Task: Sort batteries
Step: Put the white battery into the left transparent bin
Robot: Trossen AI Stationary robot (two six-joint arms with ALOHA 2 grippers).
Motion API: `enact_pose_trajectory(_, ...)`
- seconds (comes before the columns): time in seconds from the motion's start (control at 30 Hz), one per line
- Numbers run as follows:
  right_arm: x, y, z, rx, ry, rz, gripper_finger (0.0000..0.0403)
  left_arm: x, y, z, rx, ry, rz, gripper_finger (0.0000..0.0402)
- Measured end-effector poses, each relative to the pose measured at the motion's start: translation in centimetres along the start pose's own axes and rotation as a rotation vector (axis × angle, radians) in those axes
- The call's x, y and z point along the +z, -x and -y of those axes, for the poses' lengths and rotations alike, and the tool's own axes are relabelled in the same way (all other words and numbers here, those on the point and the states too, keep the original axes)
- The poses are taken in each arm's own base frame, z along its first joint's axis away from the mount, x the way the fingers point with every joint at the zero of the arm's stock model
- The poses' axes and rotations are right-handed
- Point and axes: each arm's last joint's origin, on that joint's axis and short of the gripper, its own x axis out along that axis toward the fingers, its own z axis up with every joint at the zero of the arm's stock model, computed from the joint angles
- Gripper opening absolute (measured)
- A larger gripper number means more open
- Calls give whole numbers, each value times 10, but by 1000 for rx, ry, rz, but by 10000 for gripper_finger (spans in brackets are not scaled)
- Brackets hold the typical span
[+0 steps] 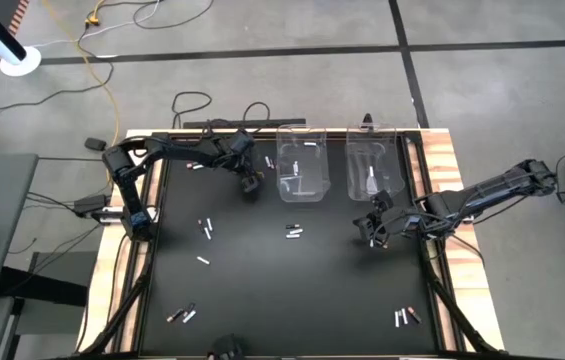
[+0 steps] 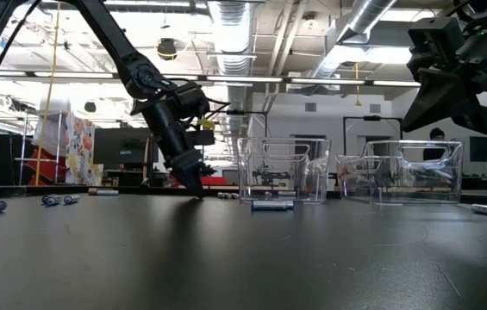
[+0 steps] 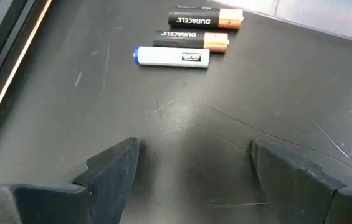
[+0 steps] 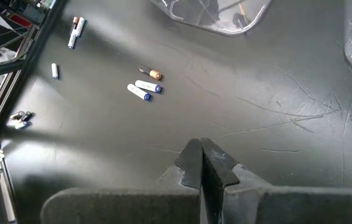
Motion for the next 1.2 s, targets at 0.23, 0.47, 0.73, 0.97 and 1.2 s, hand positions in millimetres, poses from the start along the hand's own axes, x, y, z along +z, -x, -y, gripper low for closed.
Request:
enact_pose_trajectory(0.23,0,0,0,0,0,0,17,0,0,0,-23,-21,7,311)
enact_pose_trajectory(0.47,0,0,0,0,0,1,17,0,-2,-1,-42,22,22,311)
enact_pose_trajectory(0.73,0,0,0,-2,-1,1,17,4,-3,-7,-117,53,101,311)
enact_pose_trajectory(0.97,0,0,1,-5,0,0,17,8,-2,-10,-112,26,151,311)
enact_pose_trajectory(1.2,0,0,0,-5,0,0,17,10,-2,-15,-38,4,175,311)
